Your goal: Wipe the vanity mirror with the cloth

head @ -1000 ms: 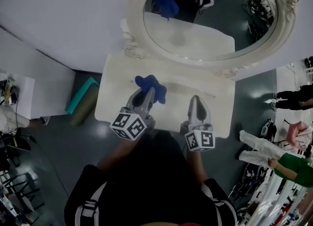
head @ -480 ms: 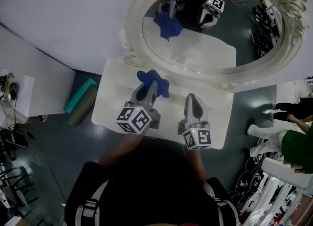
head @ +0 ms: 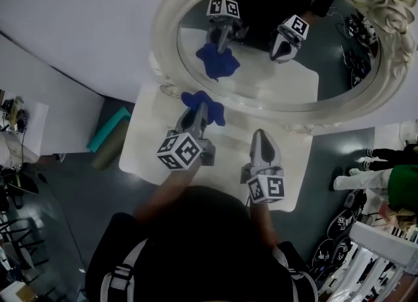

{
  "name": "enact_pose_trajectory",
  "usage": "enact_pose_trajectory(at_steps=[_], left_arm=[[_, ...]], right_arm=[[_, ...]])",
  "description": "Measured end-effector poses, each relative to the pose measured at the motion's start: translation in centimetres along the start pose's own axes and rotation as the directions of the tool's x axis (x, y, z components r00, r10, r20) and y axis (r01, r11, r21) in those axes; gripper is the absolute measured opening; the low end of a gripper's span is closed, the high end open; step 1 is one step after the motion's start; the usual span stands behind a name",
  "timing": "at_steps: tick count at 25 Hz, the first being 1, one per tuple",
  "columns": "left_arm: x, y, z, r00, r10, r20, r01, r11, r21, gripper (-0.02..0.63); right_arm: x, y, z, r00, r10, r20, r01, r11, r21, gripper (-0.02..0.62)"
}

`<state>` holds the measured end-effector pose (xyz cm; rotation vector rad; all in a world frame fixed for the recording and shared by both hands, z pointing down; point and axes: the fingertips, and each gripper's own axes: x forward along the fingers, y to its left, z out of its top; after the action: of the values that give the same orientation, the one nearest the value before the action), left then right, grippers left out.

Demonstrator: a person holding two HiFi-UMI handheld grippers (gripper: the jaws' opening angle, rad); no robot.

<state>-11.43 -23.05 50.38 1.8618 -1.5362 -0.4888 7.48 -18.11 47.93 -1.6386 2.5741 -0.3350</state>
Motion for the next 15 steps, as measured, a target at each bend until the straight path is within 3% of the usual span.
enact_pose_trajectory(at_steps=[15], left_arm=[[5.7, 2.5, 0.5, 1.000, 0.020, -0.012, -0.020, 0.999, -0.026, 0.041]], right_arm=[[2.3, -2.9, -1.5, 0.998, -0.041, -0.046, 0.042, 0.999, 0.015, 0.000]])
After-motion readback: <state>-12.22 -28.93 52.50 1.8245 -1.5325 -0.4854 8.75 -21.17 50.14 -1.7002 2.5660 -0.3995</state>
